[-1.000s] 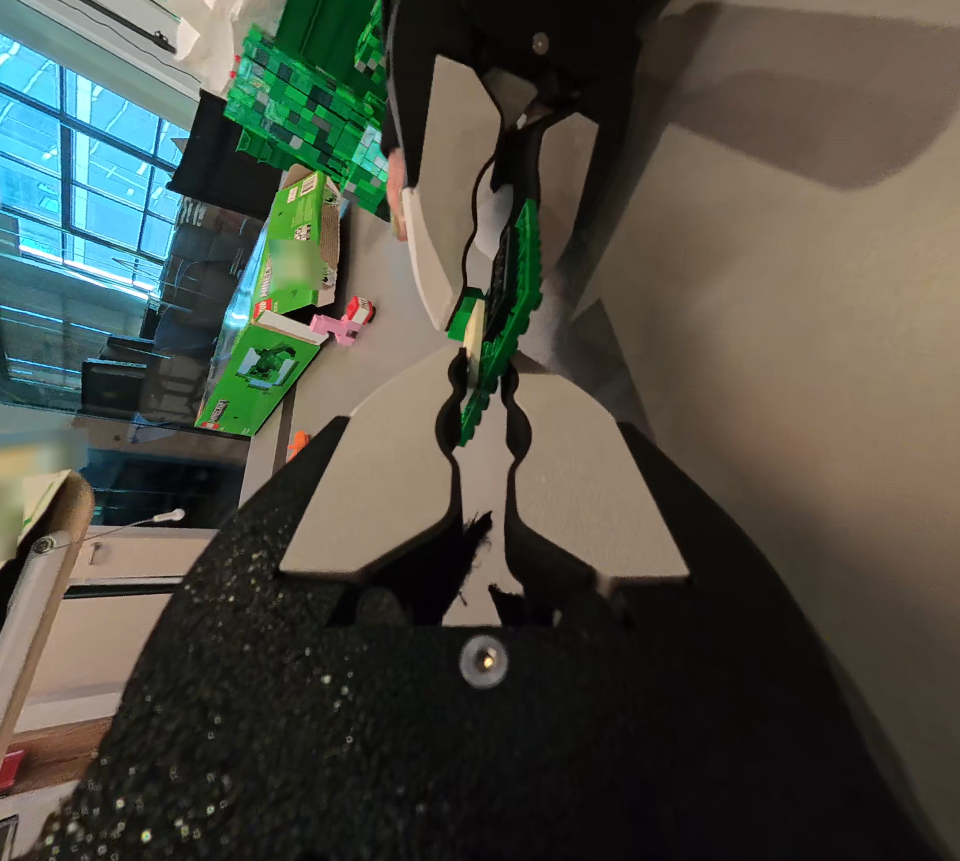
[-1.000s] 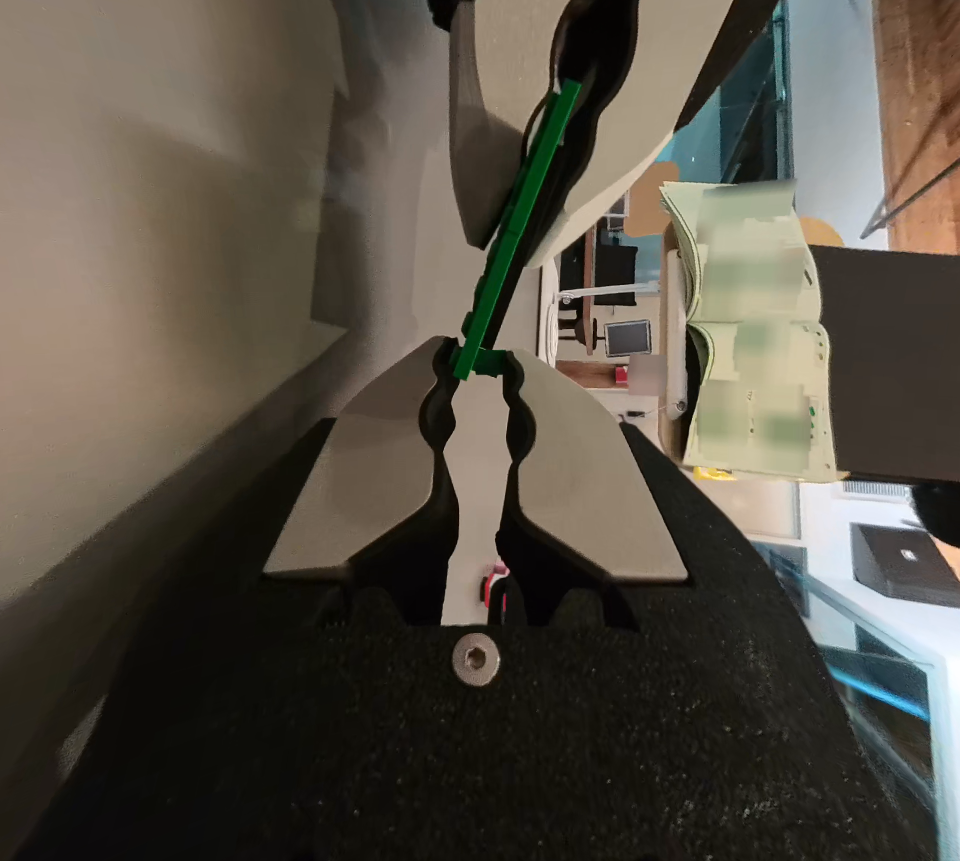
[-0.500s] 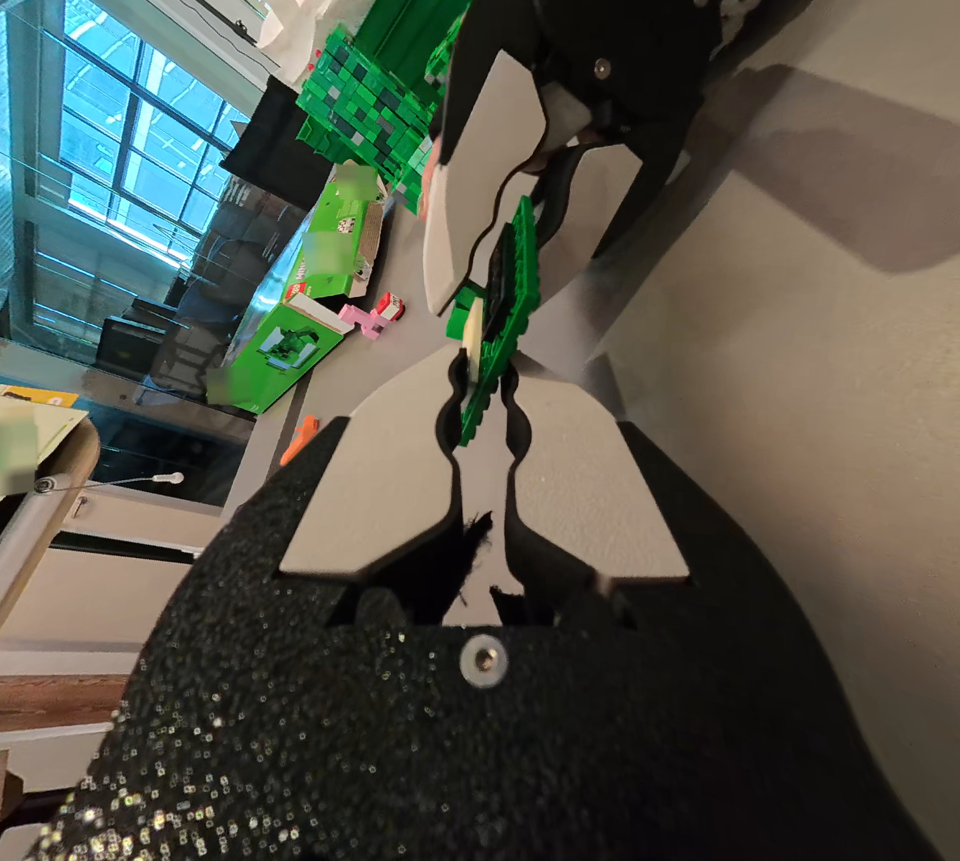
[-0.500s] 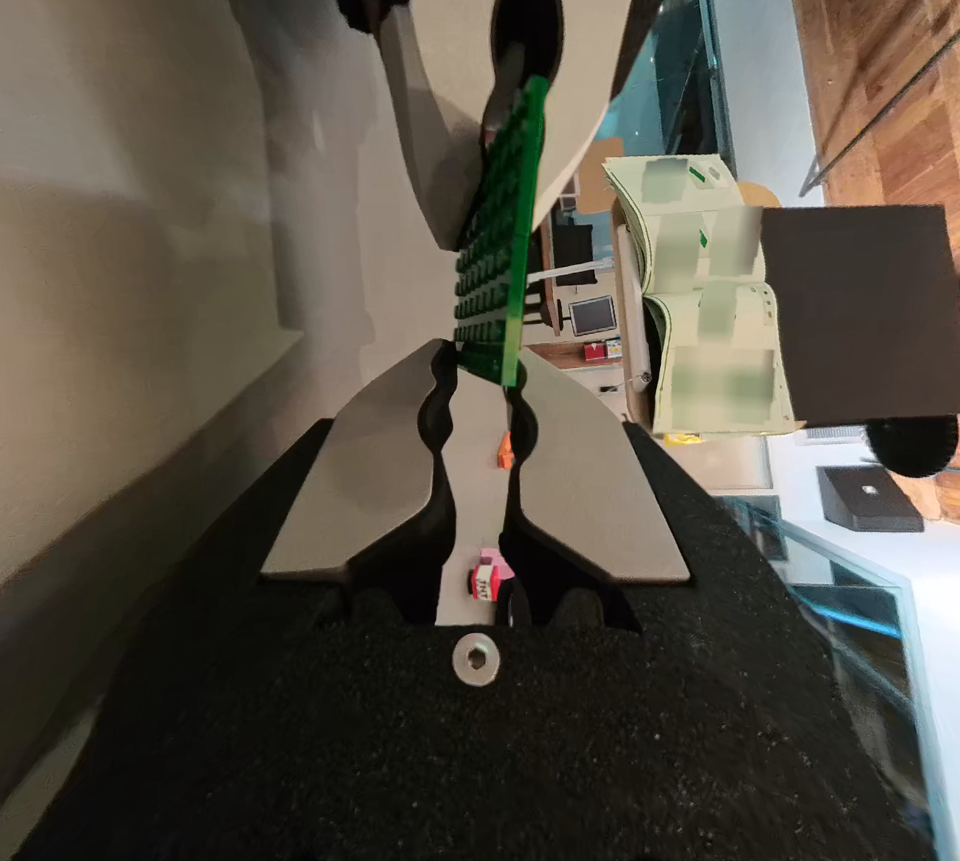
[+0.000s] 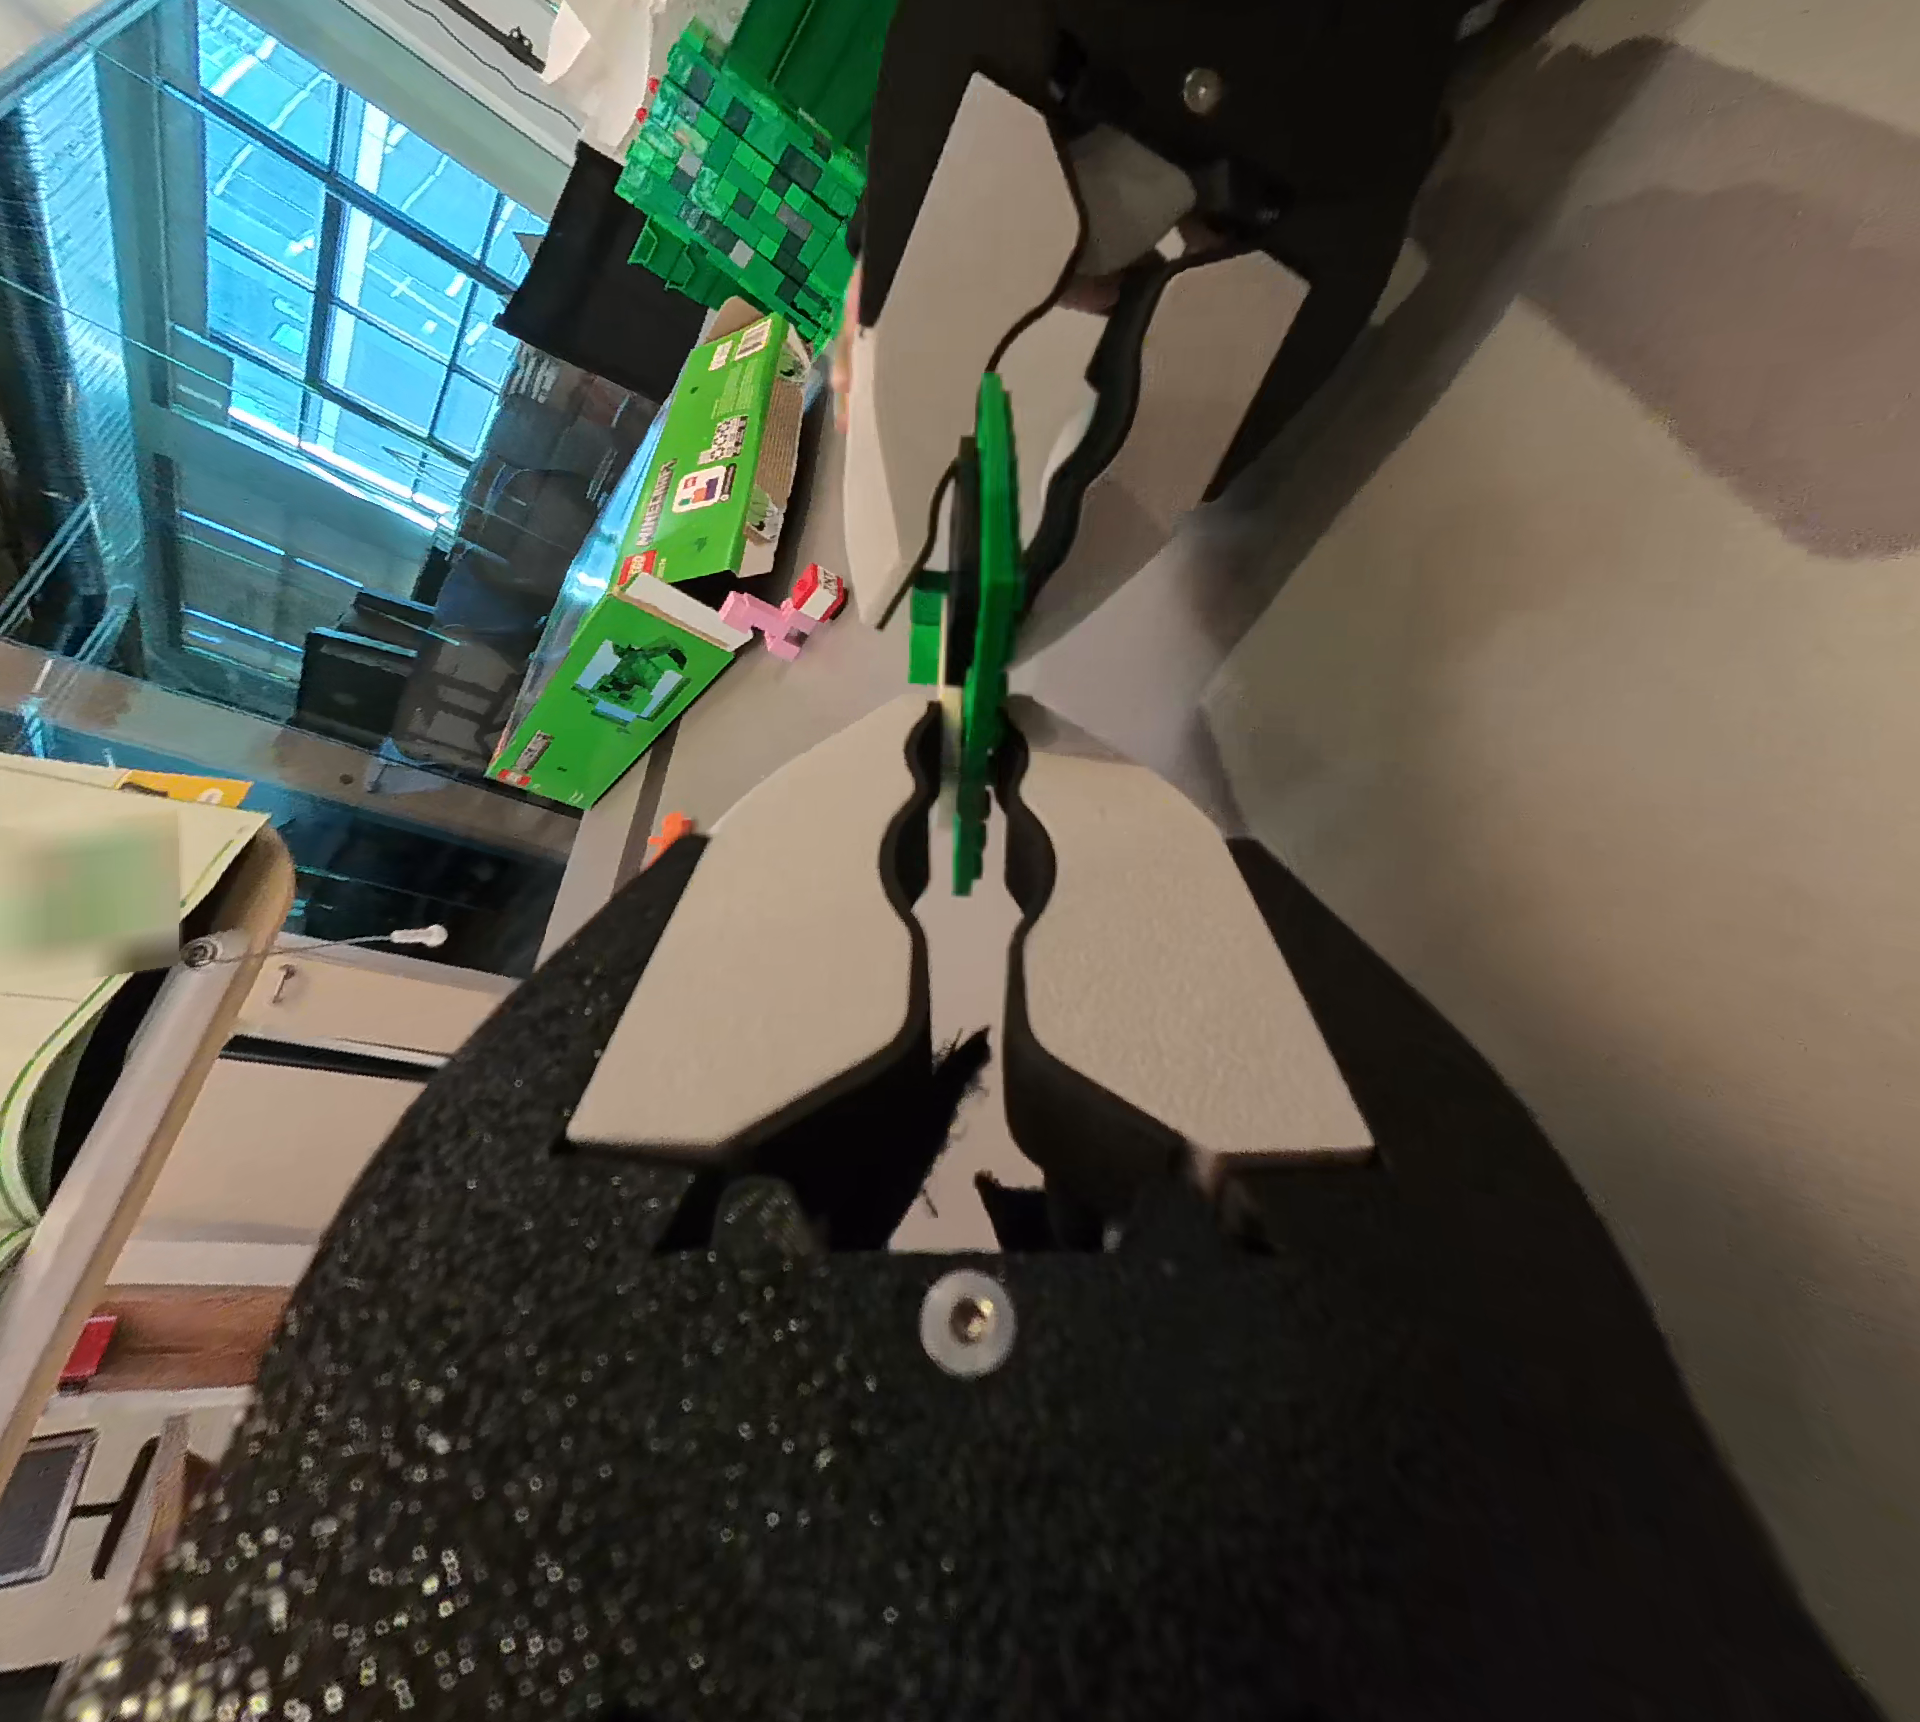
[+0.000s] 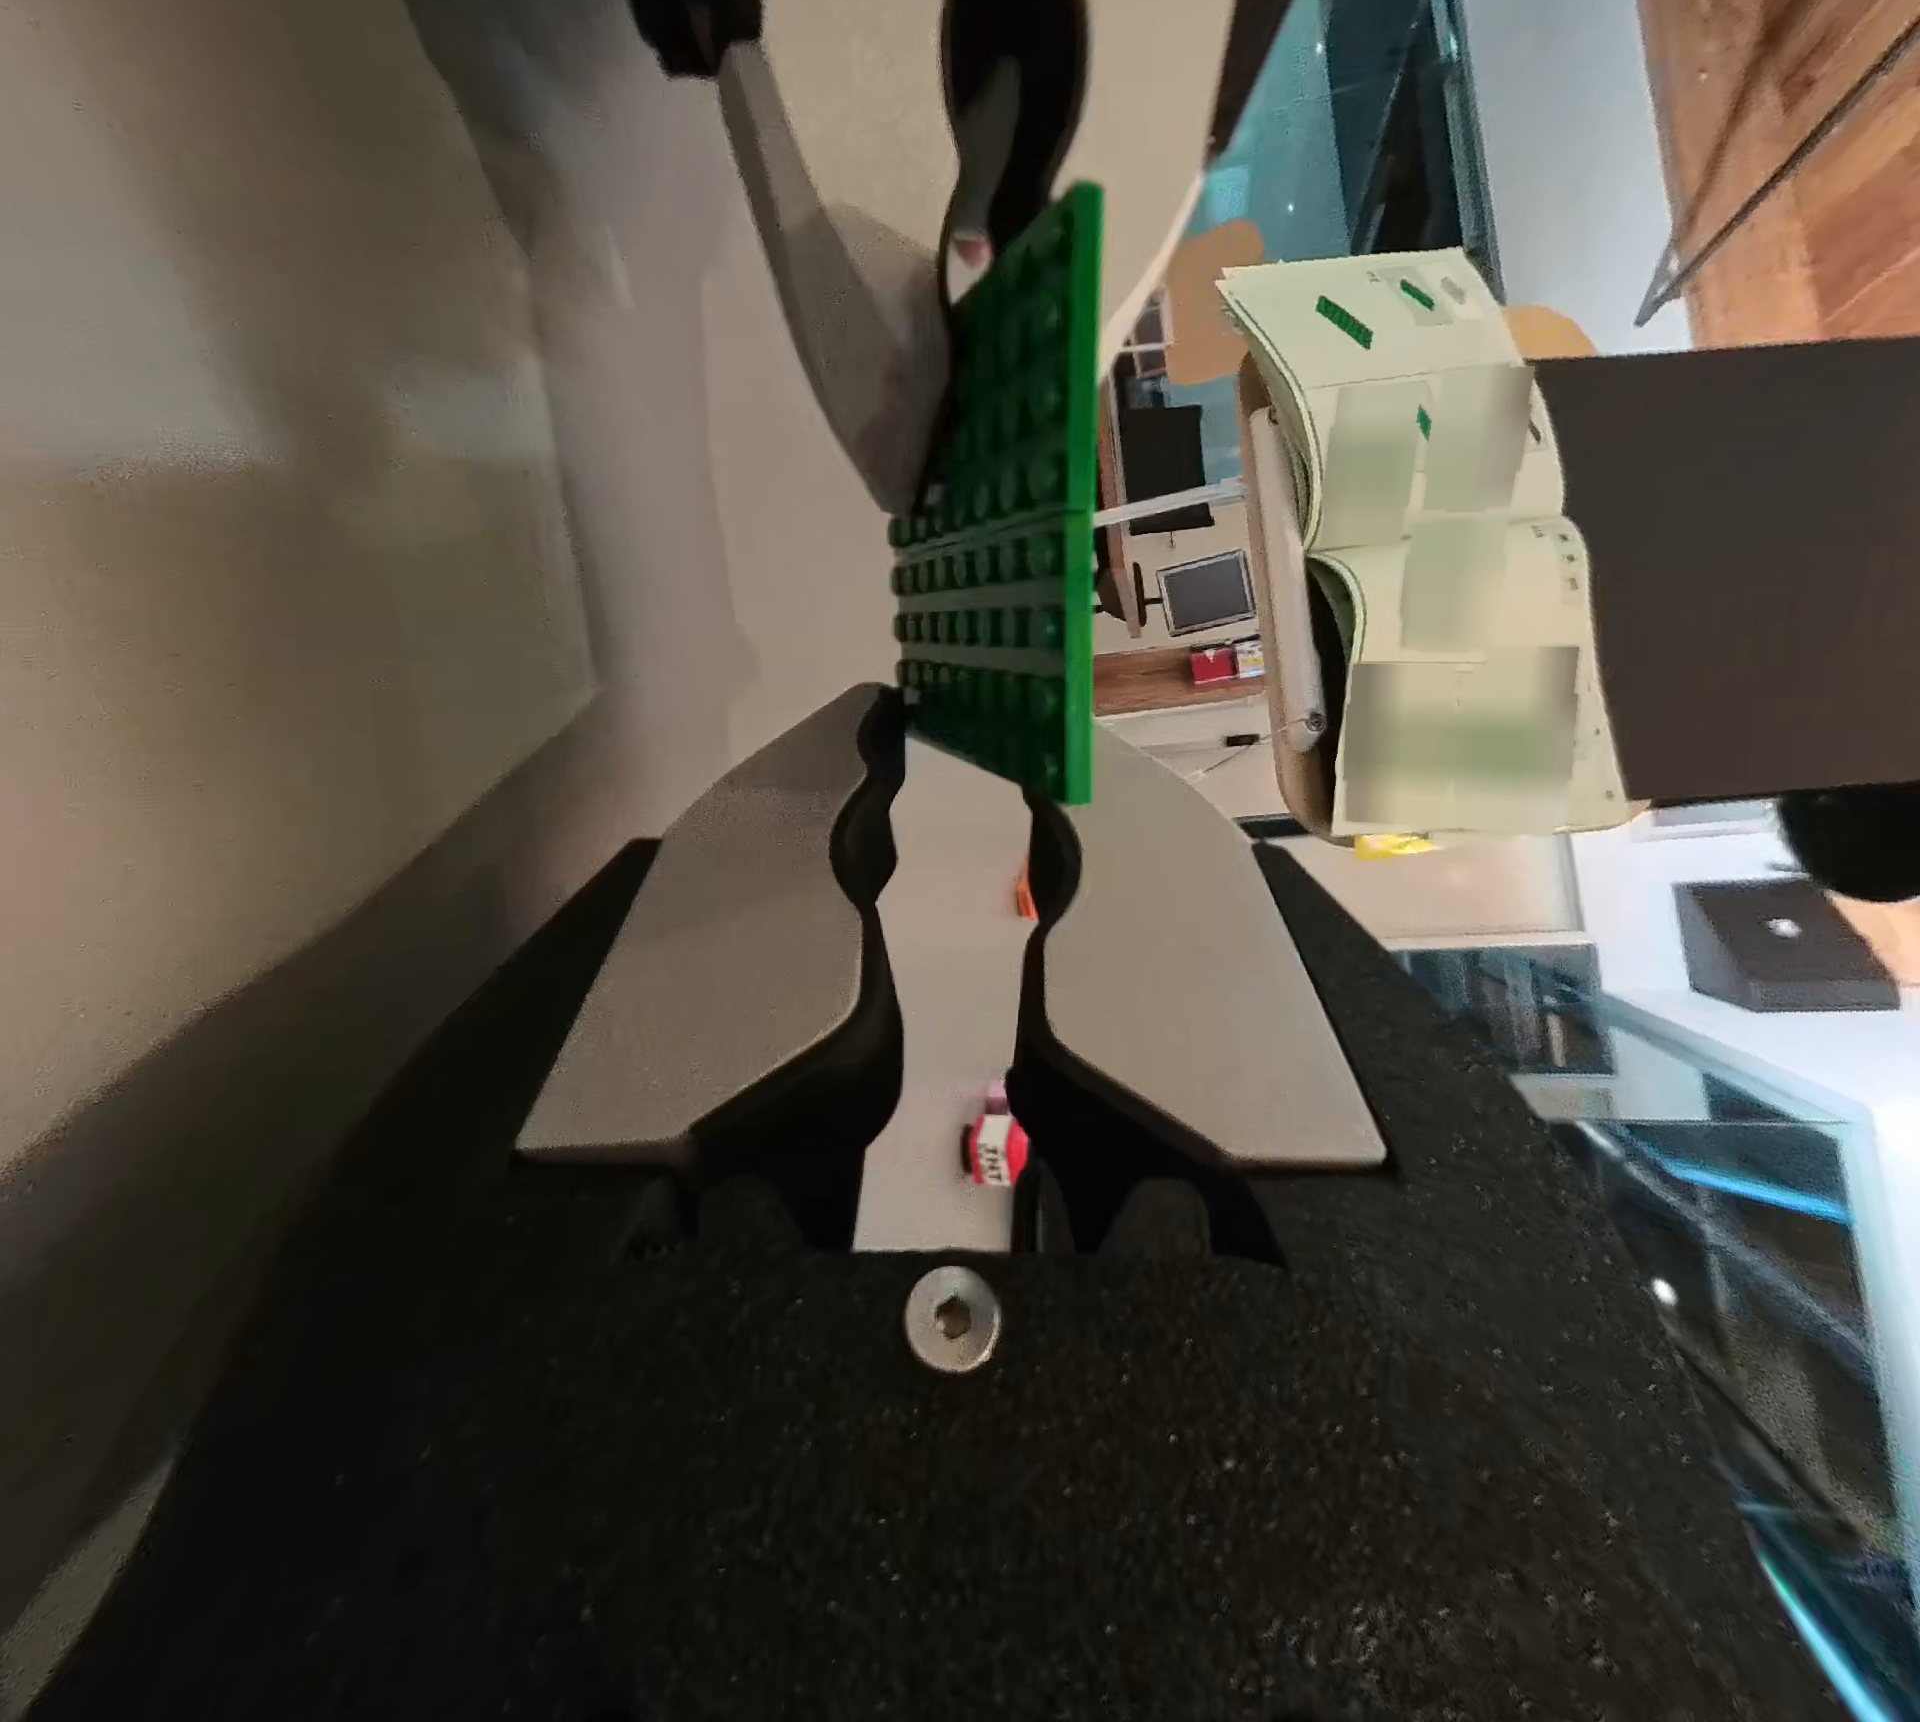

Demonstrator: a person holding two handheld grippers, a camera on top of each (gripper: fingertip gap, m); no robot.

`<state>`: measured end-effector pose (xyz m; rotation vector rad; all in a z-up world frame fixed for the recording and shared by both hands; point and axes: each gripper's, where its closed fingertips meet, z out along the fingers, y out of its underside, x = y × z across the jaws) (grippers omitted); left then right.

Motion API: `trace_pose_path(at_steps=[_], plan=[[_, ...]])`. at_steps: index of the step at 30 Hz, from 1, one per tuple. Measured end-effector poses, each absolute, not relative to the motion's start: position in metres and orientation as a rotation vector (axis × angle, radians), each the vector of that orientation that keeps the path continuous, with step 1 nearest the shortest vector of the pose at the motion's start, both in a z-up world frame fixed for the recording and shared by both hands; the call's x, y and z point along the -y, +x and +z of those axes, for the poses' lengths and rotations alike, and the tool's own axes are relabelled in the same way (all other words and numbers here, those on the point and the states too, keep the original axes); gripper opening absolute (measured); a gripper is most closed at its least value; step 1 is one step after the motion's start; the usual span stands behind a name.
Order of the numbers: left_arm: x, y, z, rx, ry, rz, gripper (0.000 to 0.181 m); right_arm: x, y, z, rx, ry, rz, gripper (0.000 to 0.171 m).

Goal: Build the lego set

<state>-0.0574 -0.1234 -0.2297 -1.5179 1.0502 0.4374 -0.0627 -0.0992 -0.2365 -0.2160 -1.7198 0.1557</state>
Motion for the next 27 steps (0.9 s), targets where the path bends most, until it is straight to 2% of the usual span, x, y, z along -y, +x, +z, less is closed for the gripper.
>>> trace_pose_path(at_steps=[3,10,15,22,27], plan=[[0.121,-0.064,-0.229,-1.009,-1.54,0.424,0.008,0.094,-0.063,-0.237,1.724,-0.242,0.196,0.027],[0.117,-0.076,-0.233,-1.018,-1.534,0.521,0.008,0.067,-0.062,-0.246,1.752,-0.331,0.139,0.028],[0.114,-0.087,-0.231,-0.973,-1.53,0.58,0.008,0.038,-0.06,-0.246,1.726,-0.484,0.155,0.008],[0.121,-0.091,-0.231,-0.96,-1.504,0.716,0.008,0.016,-0.056,-0.226,1.588,-0.663,0.31,0.0],[0.147,-0.098,-0.232,-0.952,-1.509,0.788,0.008,0.013,-0.056,-0.224,1.568,-0.678,0.315,0.0]])
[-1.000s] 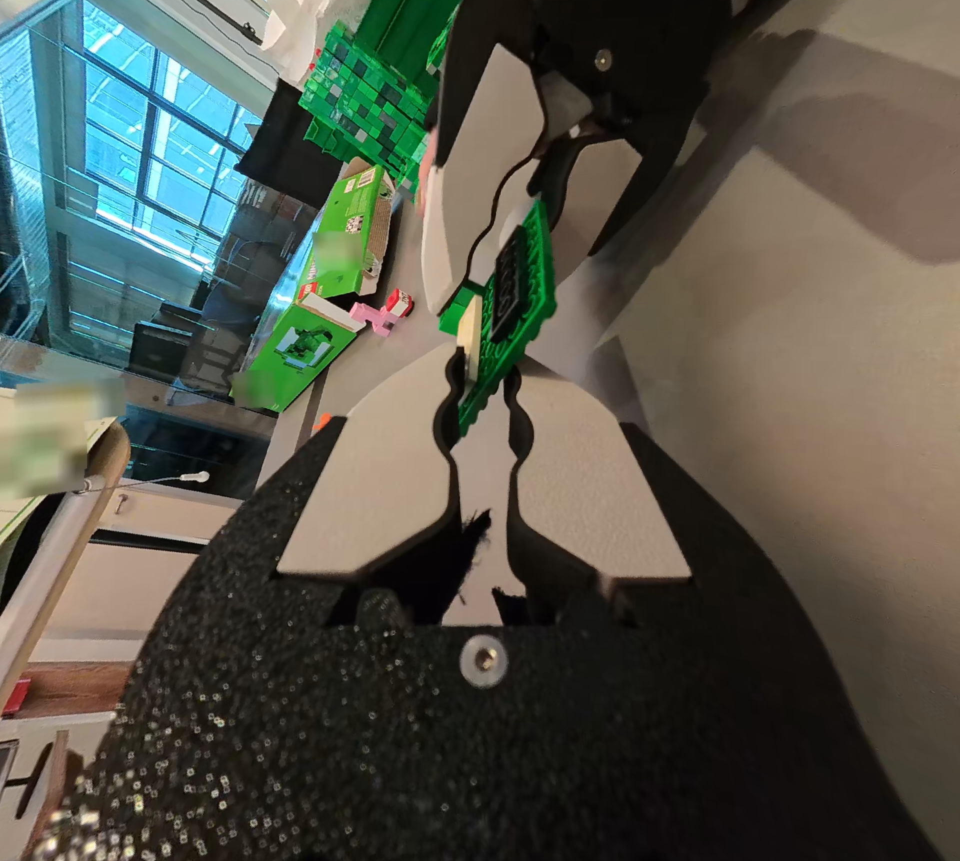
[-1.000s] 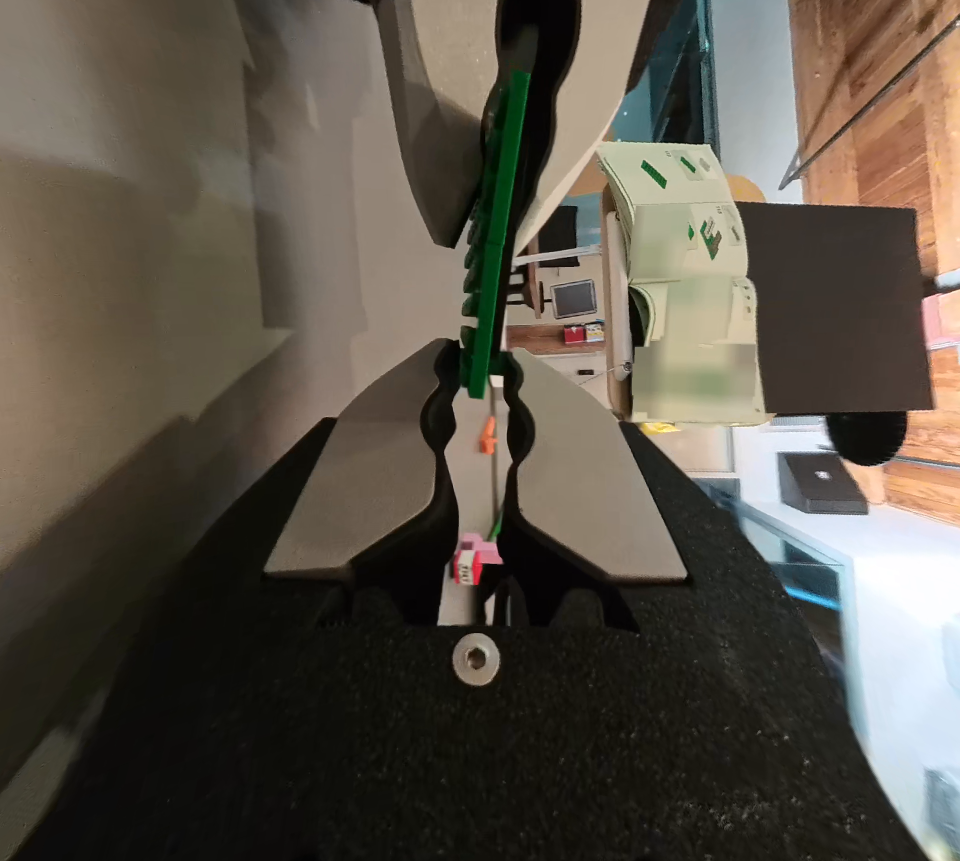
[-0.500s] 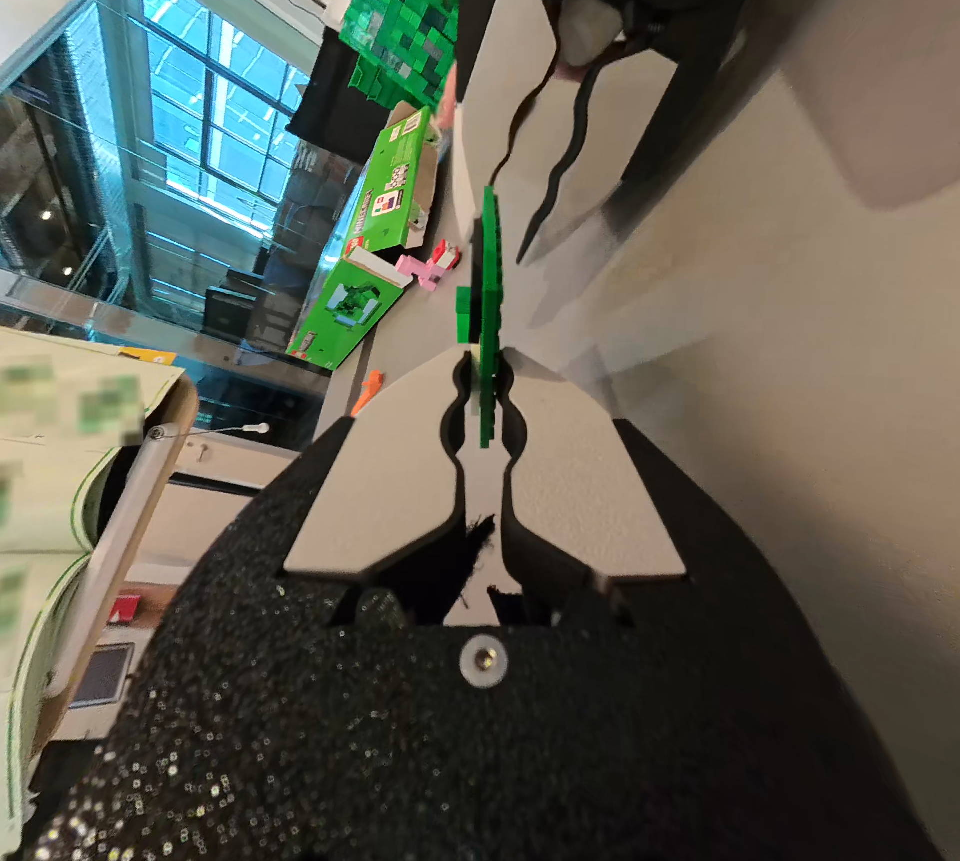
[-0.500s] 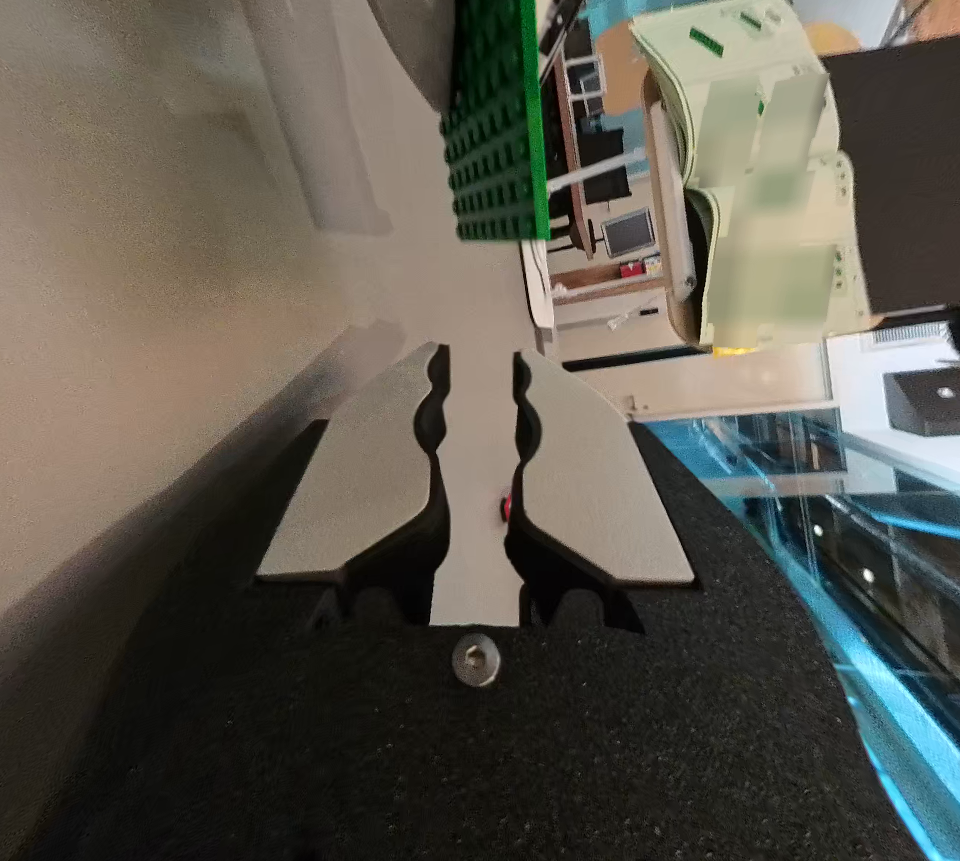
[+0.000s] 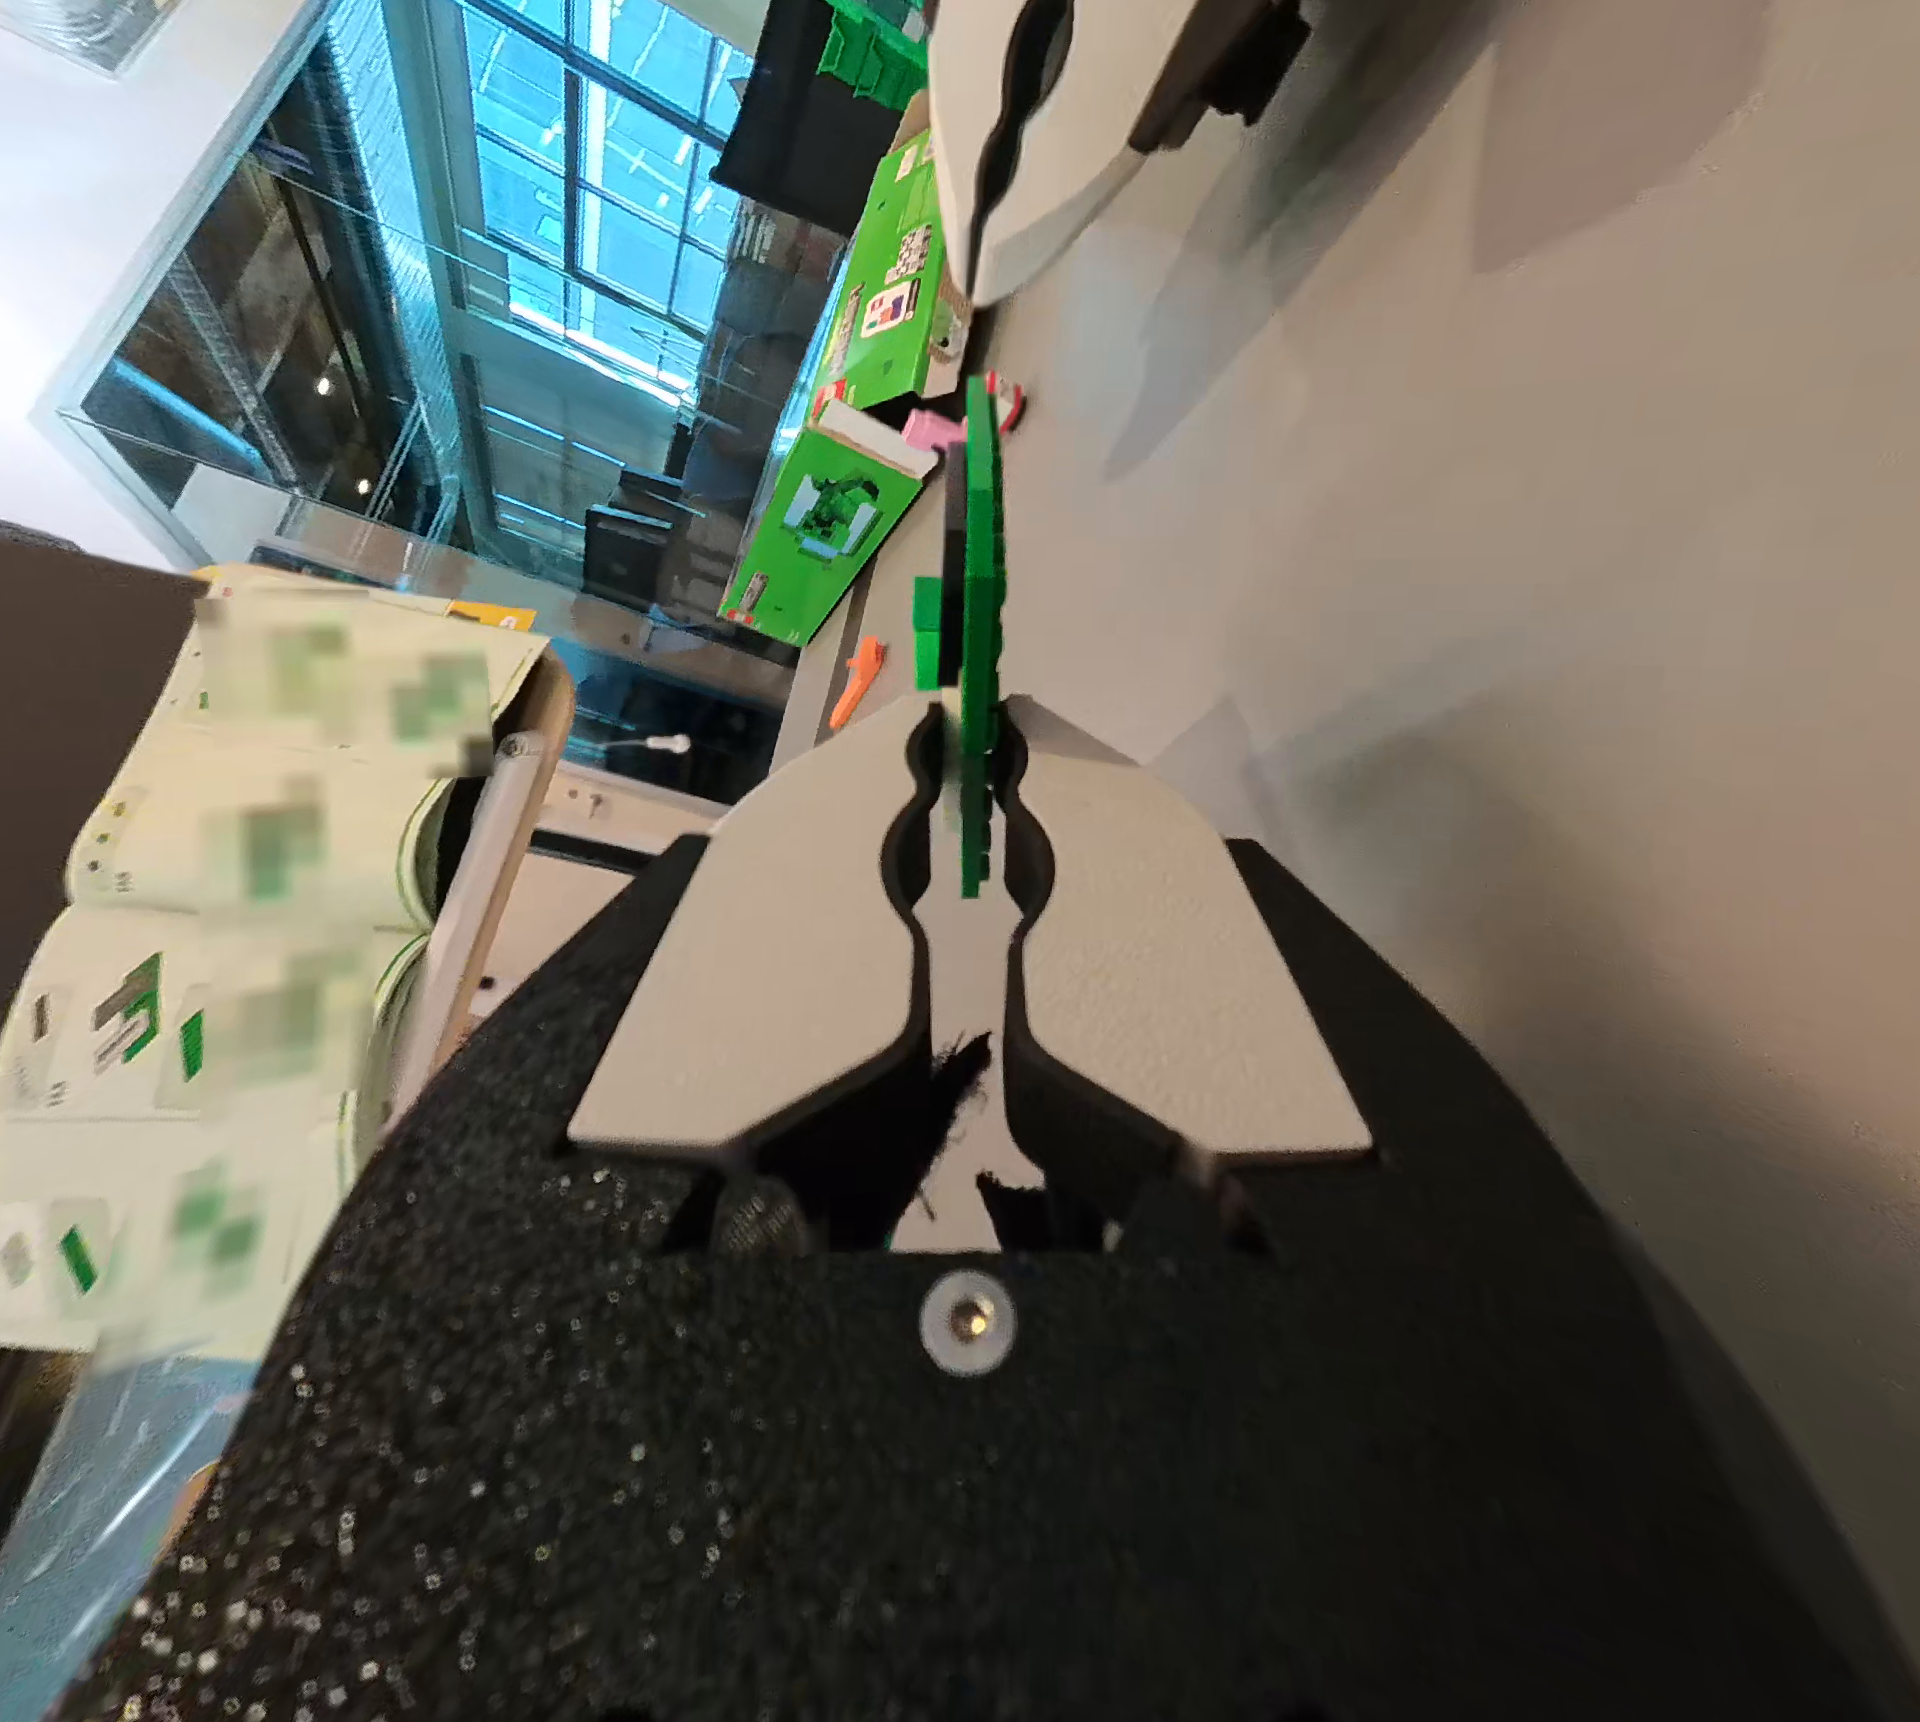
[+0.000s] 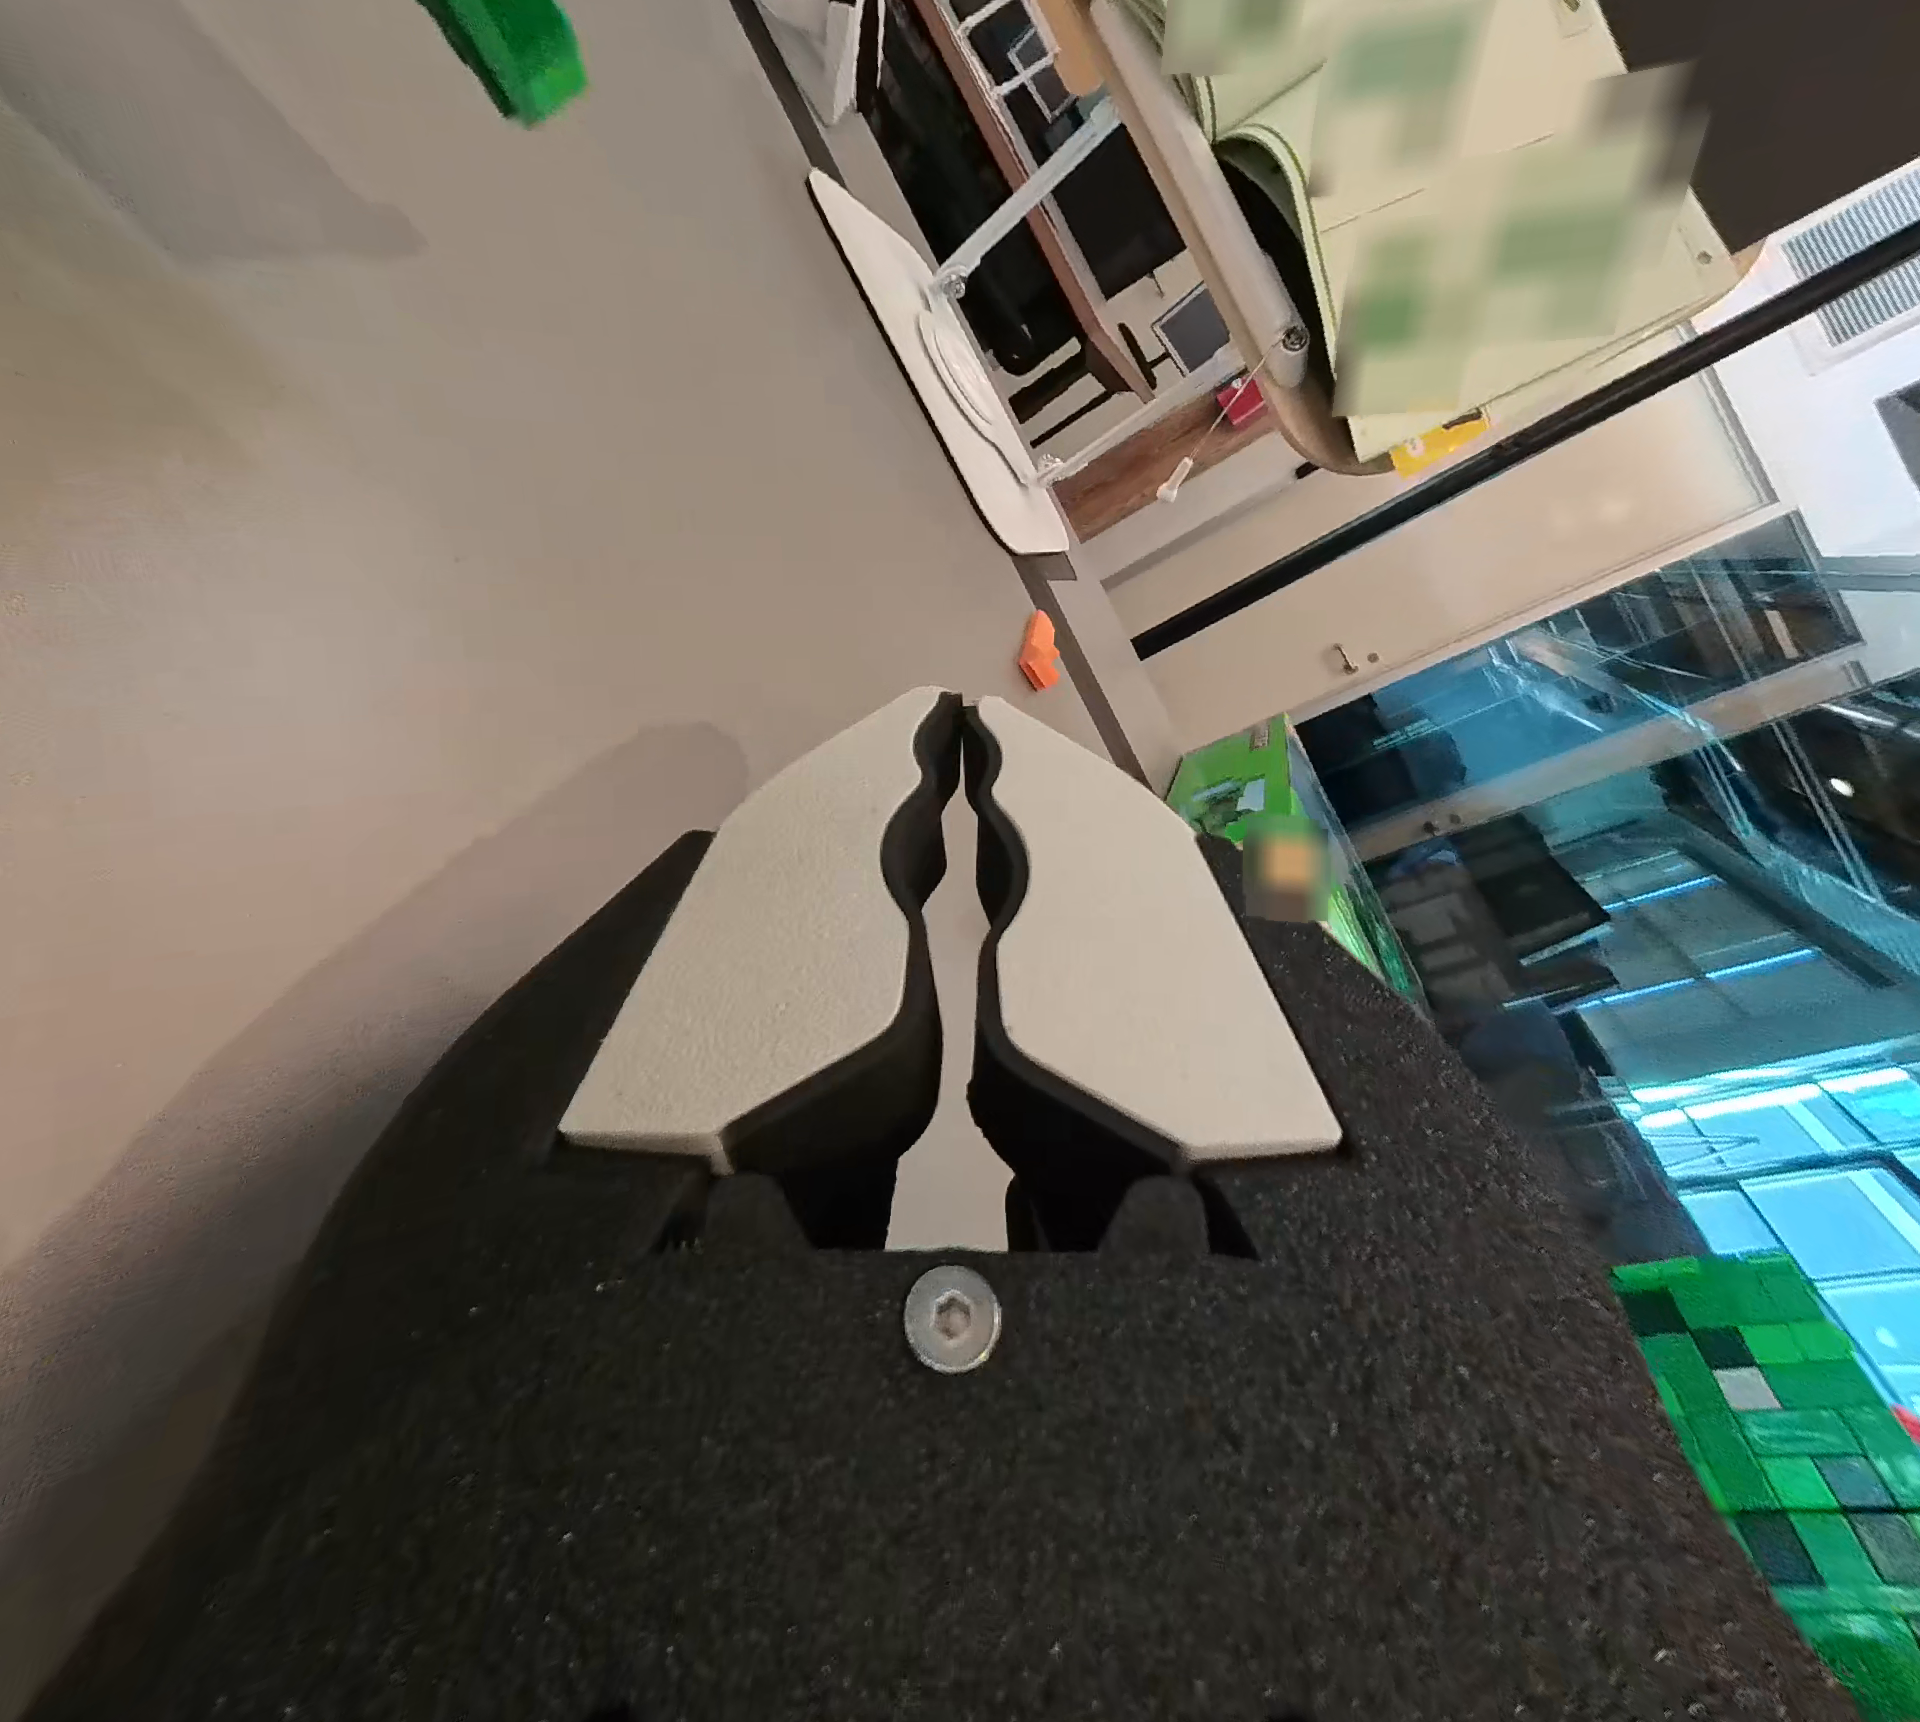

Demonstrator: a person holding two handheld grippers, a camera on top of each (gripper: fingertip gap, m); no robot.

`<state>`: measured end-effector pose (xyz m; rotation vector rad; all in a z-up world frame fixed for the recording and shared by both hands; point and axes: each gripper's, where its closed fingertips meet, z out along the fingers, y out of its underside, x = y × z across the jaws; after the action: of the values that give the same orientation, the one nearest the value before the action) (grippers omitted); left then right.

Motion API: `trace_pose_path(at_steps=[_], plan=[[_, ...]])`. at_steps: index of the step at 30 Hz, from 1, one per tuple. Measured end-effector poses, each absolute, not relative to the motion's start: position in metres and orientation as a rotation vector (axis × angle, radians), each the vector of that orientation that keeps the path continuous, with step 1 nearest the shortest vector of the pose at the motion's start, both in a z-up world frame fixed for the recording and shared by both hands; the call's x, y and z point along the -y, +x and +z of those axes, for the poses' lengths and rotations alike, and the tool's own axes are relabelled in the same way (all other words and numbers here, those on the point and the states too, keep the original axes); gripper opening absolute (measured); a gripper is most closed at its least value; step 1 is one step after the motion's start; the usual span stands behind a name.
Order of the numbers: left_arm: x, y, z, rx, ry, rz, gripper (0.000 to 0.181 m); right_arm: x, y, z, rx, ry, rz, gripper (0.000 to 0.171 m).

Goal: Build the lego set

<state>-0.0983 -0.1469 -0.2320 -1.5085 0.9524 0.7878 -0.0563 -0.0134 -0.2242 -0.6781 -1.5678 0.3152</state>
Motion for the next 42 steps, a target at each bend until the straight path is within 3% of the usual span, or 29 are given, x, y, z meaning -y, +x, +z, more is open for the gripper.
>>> trace_pose_path(at_steps=[13,21,42], plan=[[0.19,-0.127,-0.233,-1.024,-1.424,1.002,0.008,0.053,-0.157,-0.184,1.325,-0.759,0.698,0.0],[0.196,-0.133,-0.225,-0.969,-1.392,1.005,0.008,0.057,-0.25,-0.191,1.388,-0.683,0.624,0.0],[0.182,-0.13,-0.229,-1.112,-1.42,0.964,0.008,0.087,-0.253,-0.208,1.544,-0.501,0.575,0.0]])
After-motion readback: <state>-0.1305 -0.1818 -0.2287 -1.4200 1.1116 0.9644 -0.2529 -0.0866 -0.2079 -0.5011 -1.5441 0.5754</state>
